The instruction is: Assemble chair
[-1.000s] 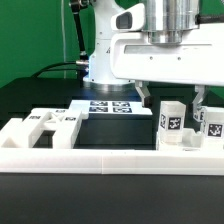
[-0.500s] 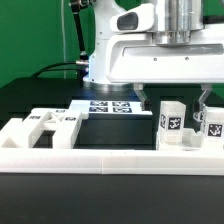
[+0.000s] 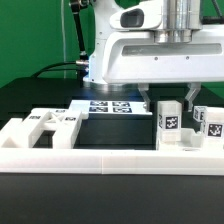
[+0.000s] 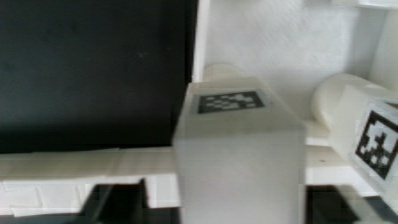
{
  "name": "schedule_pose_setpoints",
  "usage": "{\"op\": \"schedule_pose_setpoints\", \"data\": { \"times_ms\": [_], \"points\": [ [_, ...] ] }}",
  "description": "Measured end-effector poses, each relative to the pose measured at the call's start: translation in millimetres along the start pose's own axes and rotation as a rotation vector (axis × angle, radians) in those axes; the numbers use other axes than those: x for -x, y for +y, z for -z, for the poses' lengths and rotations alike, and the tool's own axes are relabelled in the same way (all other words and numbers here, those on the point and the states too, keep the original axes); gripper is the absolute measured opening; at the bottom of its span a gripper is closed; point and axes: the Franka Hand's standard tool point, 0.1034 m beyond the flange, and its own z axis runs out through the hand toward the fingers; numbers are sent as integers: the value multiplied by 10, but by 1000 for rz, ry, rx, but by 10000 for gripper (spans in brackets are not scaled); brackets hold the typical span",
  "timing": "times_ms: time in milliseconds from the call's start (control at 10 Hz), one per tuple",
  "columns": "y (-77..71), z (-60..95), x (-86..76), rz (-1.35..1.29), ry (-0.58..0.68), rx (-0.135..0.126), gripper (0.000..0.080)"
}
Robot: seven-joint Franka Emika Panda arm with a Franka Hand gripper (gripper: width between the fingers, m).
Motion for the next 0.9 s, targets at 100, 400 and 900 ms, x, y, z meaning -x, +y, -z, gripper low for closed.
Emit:
{"op": "schedule_pose_setpoints", "data": {
  "times_ms": [100,400,900],
  "points": [
    [2,0,0,0,0,0,289],
    [0,0,0,-35,0,-2,289],
    [4,-16,-2,-529,-2,-10,291]
  ]
}}
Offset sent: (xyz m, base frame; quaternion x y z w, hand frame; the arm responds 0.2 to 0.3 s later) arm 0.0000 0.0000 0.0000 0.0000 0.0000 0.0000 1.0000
